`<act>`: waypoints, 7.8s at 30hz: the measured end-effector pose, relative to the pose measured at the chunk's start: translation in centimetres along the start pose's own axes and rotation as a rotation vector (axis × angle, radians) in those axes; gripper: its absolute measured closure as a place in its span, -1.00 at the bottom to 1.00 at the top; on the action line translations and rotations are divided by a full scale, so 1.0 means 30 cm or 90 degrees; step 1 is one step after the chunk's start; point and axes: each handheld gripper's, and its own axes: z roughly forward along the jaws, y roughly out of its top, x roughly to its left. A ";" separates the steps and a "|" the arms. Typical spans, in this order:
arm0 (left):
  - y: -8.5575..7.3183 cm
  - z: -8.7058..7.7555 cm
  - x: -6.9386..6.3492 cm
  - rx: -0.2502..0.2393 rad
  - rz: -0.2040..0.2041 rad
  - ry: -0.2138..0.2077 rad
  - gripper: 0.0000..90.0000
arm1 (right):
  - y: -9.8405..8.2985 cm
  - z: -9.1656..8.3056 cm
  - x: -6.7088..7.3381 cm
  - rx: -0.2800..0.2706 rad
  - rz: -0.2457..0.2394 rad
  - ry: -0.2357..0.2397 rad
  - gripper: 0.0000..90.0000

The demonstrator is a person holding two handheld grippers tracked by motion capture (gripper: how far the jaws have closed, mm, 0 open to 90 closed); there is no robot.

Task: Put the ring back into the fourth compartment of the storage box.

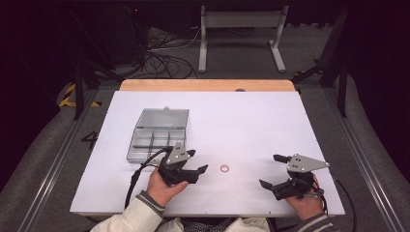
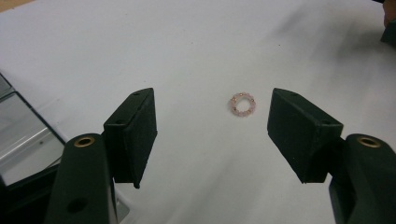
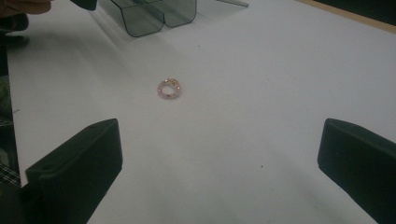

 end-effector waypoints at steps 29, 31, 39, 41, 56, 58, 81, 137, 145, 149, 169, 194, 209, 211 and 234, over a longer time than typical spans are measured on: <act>0.005 0.194 -0.024 0.047 -0.039 -0.047 -0.17 | -0.004 0.000 -0.006 0.002 0.005 0.007 -0.99; 0.005 0.204 -0.027 0.048 -0.043 -0.048 -0.16 | -0.004 0.000 -0.007 0.000 0.006 0.009 -0.99; 0.008 0.231 -0.034 0.053 -0.037 -0.051 -0.12 | -0.005 -0.001 -0.008 0.000 0.006 0.010 -0.99; 0.007 0.238 -0.036 0.054 -0.038 -0.050 -0.11 | -0.004 -0.001 -0.008 0.001 0.006 0.009 -0.99; 0.009 0.273 -0.046 0.063 -0.027 -0.042 -0.01 | -0.005 0.001 -0.009 0.002 0.007 0.011 -0.99; 0.011 0.277 -0.048 0.066 -0.021 -0.040 0.05 | -0.005 0.001 -0.010 0.001 0.008 0.011 -0.99; 0.027 0.319 -0.066 0.111 0.004 -0.022 0.81 | -0.006 0.005 -0.009 0.005 0.008 0.012 -0.99; 0.095 0.038 -0.028 0.002 0.027 -0.019 0.93 | -0.009 0.006 -0.008 0.009 0.009 0.017 -0.99; 0.097 0.003 -0.016 0.004 0.034 -0.001 0.93 | -0.009 0.005 -0.009 0.010 0.009 0.019 -0.99; 0.097 -0.030 -0.001 -0.001 0.037 0.012 0.93 | -0.009 0.005 -0.009 0.009 0.009 0.020 -0.99; 0.066 -0.156 0.086 -0.015 0.006 0.061 0.93 | -0.010 0.010 -0.008 0.012 0.009 0.022 -0.99; 0.000 -0.278 0.183 -0.025 -0.037 0.132 0.93 | -0.009 0.013 -0.006 0.017 0.008 0.024 -0.99; -0.013 -0.304 0.210 0.006 -0.026 0.162 0.93 | -0.010 0.016 -0.006 0.020 0.008 0.024 -0.99; -0.018 -0.305 0.216 0.008 -0.034 0.164 0.93 | -0.010 0.017 -0.006 0.019 0.009 0.025 -0.99; -0.131 -0.318 0.342 0.053 -0.079 0.224 0.92 | -0.010 0.018 -0.005 0.021 0.009 0.024 -0.99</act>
